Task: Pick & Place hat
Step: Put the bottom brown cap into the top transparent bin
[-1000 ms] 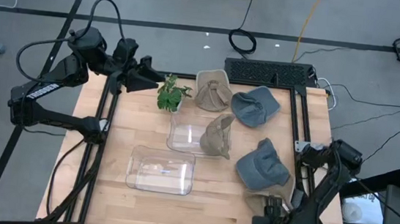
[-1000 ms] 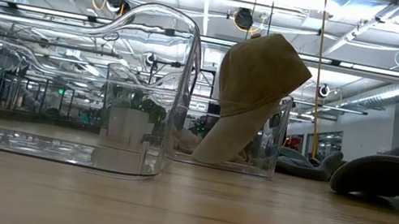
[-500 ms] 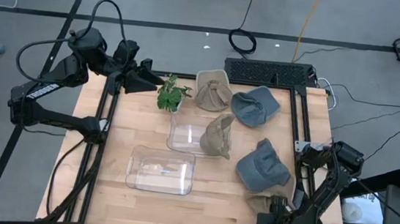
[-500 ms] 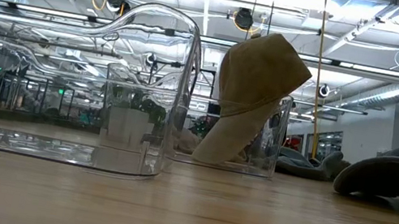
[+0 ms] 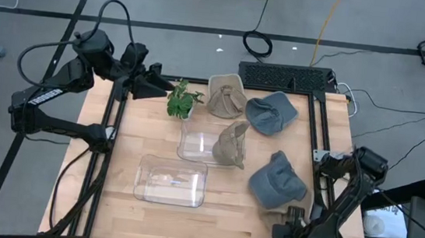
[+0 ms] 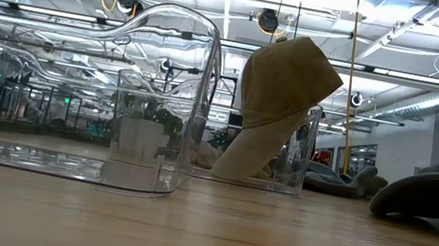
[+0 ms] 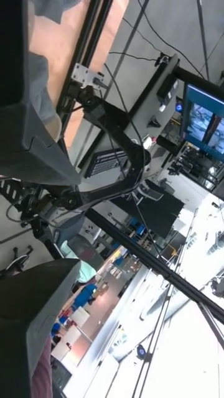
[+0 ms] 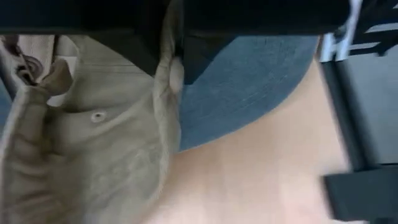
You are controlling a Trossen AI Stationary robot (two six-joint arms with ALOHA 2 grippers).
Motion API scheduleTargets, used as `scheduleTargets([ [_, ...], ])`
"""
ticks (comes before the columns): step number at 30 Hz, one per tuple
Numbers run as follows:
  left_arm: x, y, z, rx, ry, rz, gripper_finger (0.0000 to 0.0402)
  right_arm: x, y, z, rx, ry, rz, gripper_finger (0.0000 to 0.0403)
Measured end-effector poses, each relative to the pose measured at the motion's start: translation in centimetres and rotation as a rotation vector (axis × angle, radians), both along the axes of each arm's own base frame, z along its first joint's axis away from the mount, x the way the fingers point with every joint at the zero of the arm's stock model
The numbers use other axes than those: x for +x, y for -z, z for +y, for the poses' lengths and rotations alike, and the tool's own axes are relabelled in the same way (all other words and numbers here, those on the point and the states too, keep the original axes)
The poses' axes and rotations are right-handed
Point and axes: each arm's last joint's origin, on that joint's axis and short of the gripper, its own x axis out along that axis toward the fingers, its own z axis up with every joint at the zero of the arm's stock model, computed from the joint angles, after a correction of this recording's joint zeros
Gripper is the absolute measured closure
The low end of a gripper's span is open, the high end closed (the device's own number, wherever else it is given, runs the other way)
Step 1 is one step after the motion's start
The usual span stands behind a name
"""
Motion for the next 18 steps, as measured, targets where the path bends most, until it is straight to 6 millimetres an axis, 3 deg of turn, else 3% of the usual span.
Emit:
scheduleTargets([
  [7, 0.0, 0.4, 0.0, -0.01, 0.018, 0.038, 0.0188, -0.4, -1.9, -0.9, 0.024, 0.005, -0.016, 0.0394],
  [18, 0.0, 0.4, 0.0, -0.006, 0.018, 0.034, 0.0188, -1.3, -7.3, -5.1, 0.065, 0.105, -0.077, 0.0397],
])
